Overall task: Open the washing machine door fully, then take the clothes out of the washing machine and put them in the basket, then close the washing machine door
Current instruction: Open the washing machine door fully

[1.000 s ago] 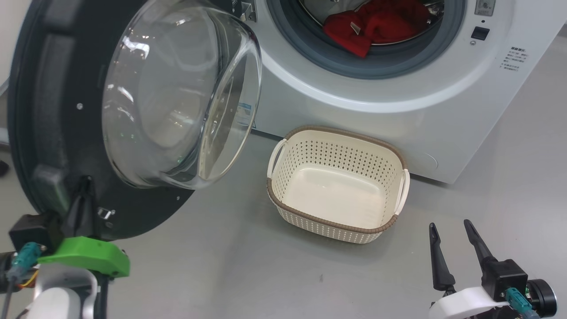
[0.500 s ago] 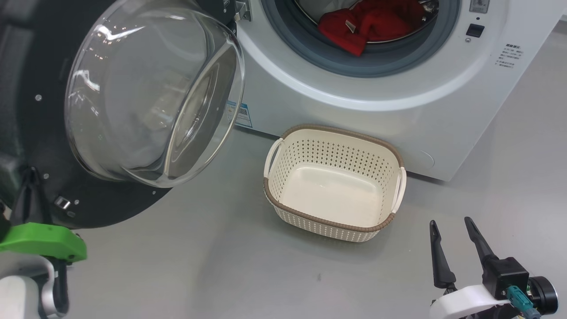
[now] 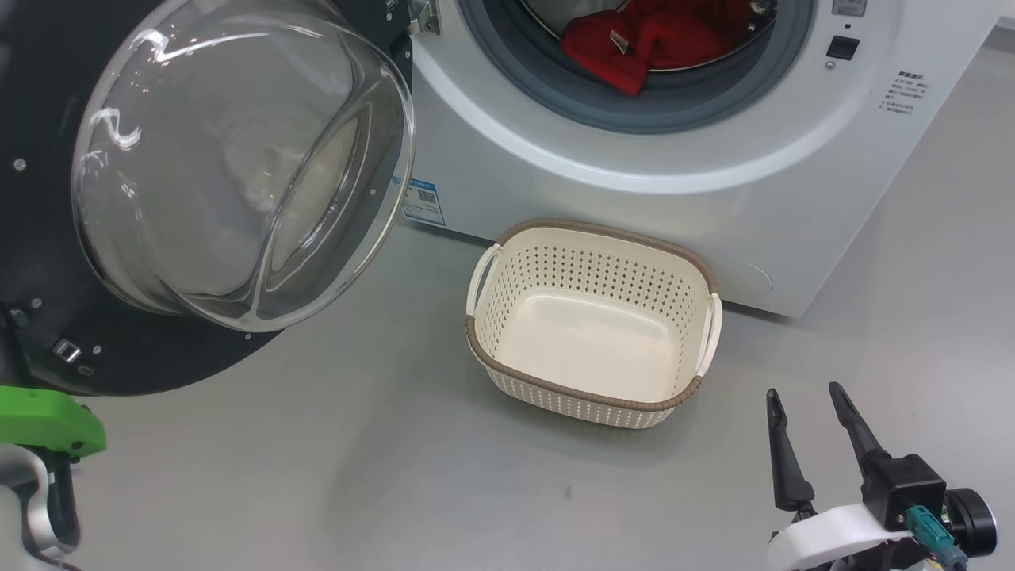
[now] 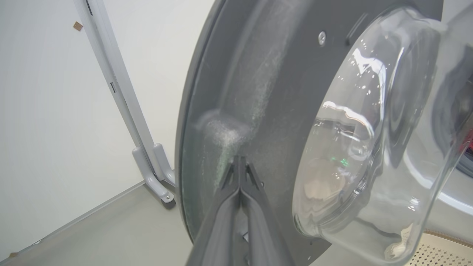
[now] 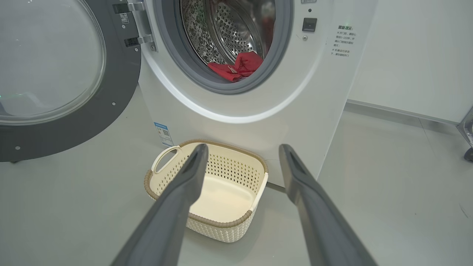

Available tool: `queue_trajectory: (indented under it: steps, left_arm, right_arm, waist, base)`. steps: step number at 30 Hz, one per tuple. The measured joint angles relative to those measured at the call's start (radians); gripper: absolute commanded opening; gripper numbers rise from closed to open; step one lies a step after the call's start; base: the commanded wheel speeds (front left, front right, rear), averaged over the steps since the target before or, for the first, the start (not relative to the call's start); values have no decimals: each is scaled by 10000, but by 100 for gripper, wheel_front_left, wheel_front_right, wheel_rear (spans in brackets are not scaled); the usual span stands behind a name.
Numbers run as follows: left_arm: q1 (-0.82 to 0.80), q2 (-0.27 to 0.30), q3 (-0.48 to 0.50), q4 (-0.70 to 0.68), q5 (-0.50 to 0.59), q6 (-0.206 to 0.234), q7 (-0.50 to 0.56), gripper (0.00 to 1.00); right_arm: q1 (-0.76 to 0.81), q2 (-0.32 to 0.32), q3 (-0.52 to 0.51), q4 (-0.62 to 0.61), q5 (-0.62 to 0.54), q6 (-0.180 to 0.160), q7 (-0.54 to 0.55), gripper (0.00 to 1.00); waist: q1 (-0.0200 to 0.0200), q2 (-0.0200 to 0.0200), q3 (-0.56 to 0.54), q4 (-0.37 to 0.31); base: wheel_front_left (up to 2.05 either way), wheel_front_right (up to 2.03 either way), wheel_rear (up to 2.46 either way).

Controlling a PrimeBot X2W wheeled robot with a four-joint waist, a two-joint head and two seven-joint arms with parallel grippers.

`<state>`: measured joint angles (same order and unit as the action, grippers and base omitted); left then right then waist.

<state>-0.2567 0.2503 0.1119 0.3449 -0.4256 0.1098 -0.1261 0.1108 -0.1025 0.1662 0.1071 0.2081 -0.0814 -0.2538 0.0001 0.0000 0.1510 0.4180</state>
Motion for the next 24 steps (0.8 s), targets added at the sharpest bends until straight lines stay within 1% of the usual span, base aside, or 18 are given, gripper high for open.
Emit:
queue_trajectory:
  steps: [7,13,20,24]
  left_arm:
    - [-81,-27,121,209,-198,8,-387,0]
    - [-20,-205,194,182,-232,8,-800,0]
    - [681,-493,8,-330,-119,8,-1055,0]
    - [1051,-777,-276,-729,69,-12,-1139,0]
  right_arm:
    - [-14,-4,-6,-25,4,2,15,100]
    - [-76,-4,-38,-27,4,0,15,100]
    - [-77,12,-58,-6,27,0,15,100]
    - [-75,8,-86,38,27,0,15,100]
  waist:
    - [0,0,82,-62]
    - [0,0,97,-113]
    - [0,0,-25,-102]
    - [0,0,-104,-79]
  base:
    - [0,0,0]
    - [0,0,0]
    - [0,0,0]
    - [0,0,0]
